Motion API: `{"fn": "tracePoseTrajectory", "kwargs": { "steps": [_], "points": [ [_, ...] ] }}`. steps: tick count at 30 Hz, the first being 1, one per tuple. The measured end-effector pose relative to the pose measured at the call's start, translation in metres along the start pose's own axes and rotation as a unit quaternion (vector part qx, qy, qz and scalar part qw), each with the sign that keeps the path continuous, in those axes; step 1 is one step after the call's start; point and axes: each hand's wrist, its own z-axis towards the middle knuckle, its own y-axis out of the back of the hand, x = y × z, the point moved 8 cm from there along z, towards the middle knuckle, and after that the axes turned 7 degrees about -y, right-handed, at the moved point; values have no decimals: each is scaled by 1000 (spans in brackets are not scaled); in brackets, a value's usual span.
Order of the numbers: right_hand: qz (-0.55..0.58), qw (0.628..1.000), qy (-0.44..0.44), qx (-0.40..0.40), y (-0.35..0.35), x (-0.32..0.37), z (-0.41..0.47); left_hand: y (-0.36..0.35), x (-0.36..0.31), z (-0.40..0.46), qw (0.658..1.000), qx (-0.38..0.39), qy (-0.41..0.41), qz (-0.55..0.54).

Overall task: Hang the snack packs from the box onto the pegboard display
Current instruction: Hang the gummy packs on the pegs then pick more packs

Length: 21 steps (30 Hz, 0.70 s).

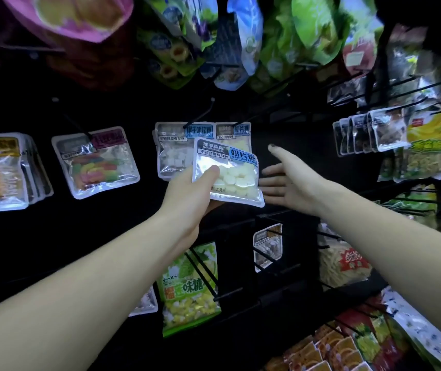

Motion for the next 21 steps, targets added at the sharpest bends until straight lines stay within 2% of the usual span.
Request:
{"fn": "tracePoseTrajectory", "kwargs": {
  "steps": [2,4,12,21],
  "points": [
    [-11,996,-9,91,-10,-1,-32,-10,-11,-5,1000,-1,-2,-8],
    [-26,992,14,124,-14,5,-60,-24,-21,-12,1000,10,-10,-16],
    [23,989,145,33,34,53,-96,-82,-49,-14,997,80,6,10],
    [66,984,161,-21,57,73,-75,-104,-65,5,997,74,-4,24]
  ]
}}
